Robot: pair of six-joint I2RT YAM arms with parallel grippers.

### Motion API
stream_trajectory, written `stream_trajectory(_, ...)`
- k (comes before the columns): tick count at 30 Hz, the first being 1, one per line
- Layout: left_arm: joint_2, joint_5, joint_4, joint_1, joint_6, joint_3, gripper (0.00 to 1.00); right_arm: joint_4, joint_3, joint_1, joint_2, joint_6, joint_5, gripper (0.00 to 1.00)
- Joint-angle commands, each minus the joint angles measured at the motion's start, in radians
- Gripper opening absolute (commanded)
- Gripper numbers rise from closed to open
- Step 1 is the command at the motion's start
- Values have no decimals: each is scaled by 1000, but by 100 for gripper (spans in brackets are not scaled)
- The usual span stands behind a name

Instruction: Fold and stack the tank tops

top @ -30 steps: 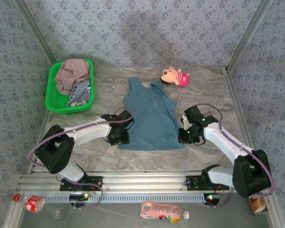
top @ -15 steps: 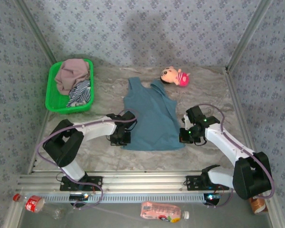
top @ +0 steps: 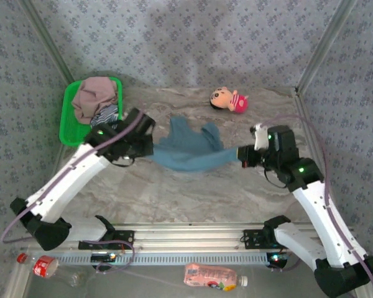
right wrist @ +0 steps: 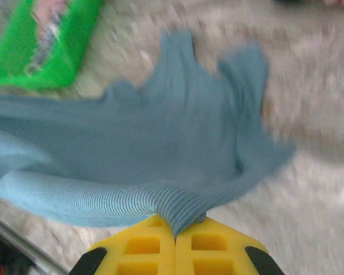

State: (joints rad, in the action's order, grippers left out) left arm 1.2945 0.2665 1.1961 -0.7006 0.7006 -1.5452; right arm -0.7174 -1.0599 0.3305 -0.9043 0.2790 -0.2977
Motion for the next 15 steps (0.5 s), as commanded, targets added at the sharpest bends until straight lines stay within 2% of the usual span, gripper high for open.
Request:
stream_trajectory(1, 58, 122, 111, 96, -161, -177, 0, 166, -174, -14, -115, -59, -40, 0)
stream_trajectory(4, 145, 101, 42, 194, -276, -327, 0, 235, -365, -33, -301, -103, -67, 0)
stream_trajectory(11, 380, 144, -124, 337, -450, -727, 0, 395, -759, -41, -659, -138, -64, 0)
stream_trajectory(15, 565, 137, -99, 388, -511, -1071, 0, 444, -968, -43, -821, -121, -58, 0)
